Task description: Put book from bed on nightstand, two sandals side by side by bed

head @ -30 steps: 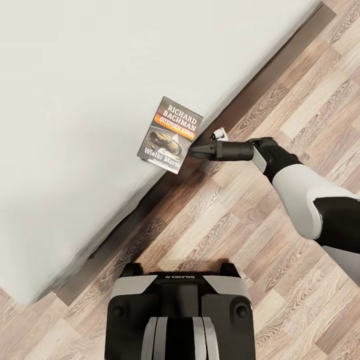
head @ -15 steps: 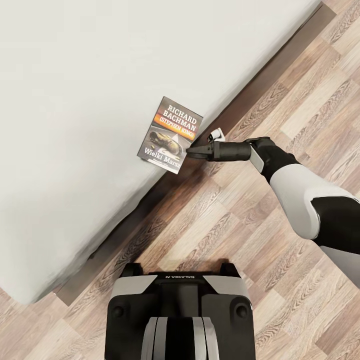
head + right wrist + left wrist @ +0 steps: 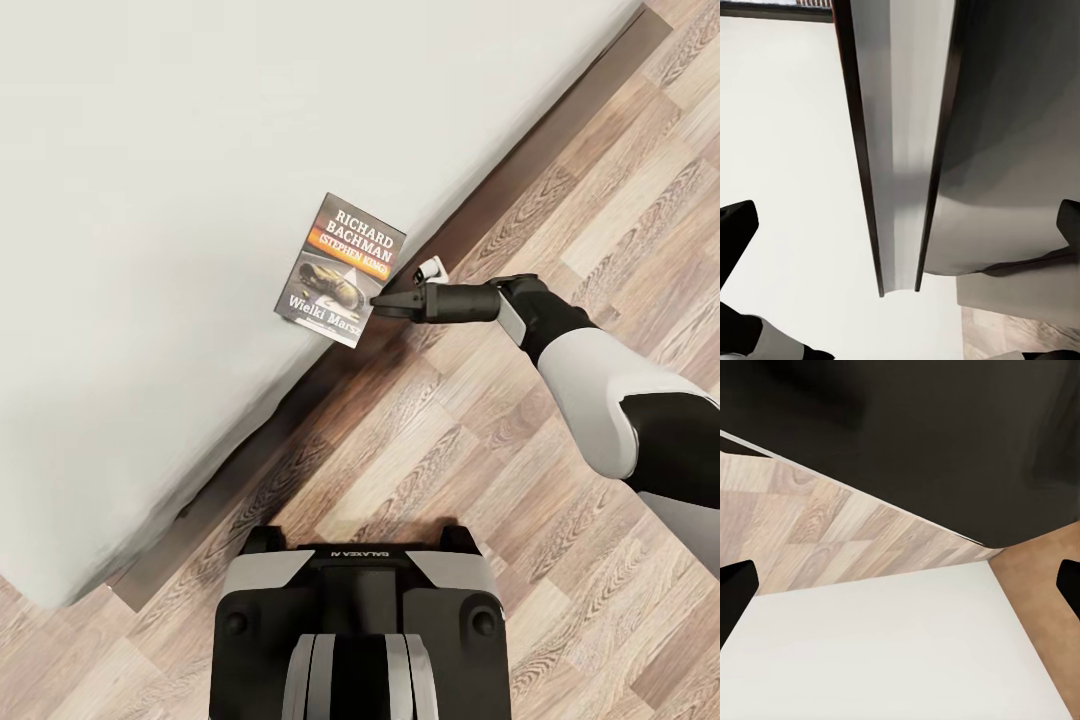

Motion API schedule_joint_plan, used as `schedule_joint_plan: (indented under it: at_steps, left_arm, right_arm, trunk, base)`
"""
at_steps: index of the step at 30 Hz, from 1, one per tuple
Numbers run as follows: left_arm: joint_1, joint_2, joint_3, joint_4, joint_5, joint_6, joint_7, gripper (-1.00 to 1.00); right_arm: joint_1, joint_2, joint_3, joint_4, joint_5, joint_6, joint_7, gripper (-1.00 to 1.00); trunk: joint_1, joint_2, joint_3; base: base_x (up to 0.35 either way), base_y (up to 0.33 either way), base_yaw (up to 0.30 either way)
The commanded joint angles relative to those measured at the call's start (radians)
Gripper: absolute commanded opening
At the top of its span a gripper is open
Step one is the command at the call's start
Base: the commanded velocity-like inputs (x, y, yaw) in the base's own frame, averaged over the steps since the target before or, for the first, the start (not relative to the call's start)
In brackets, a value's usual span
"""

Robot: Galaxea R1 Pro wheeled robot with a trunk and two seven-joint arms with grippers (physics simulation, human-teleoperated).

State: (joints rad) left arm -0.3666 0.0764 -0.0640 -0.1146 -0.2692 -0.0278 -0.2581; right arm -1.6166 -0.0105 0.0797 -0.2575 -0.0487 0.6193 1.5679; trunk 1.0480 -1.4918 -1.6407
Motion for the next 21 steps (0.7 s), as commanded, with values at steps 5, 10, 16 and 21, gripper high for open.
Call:
schedule_joint_plan:
  at_steps: [5,10,16,21]
  left_arm:
    - [0.0,0.0,-0.006,0.0,-0.003,-0.003,-0.001,1.0]
    - [0.0,0.0,-0.006,0.0,-0.003,-0.003,-0.001,1.0]
    - [0.0,0.0,-0.007,0.0,-0.003,-0.003,-0.001,1.0]
    - [0.0,-0.001,-0.006,0.0,-0.003,-0.003,-0.001,1.0]
  right_arm:
    - [0.0,0.0,0.008,0.001,-0.005,0.01,0.003,1.0]
    - [0.0,0.0,0.008,0.002,-0.005,0.01,0.003,1.0]
    - [0.0,0.0,0.008,0.001,-0.005,0.01,0.003,1.0]
    - [0.0,0.001,0.008,0.001,-0.005,0.01,0.003,1.0]
  trunk:
    - [0.0,0.0,0.0]
    - [0.0,0.0,0.0]
    - [0.0,0.0,0.0]
    - [0.0,0.0,0.0]
  base:
    - [0.0,0.0,0.0]
    - [0.0,0.0,0.0]
    - [0.0,0.0,0.0]
    - [0.0,0.0,0.0]
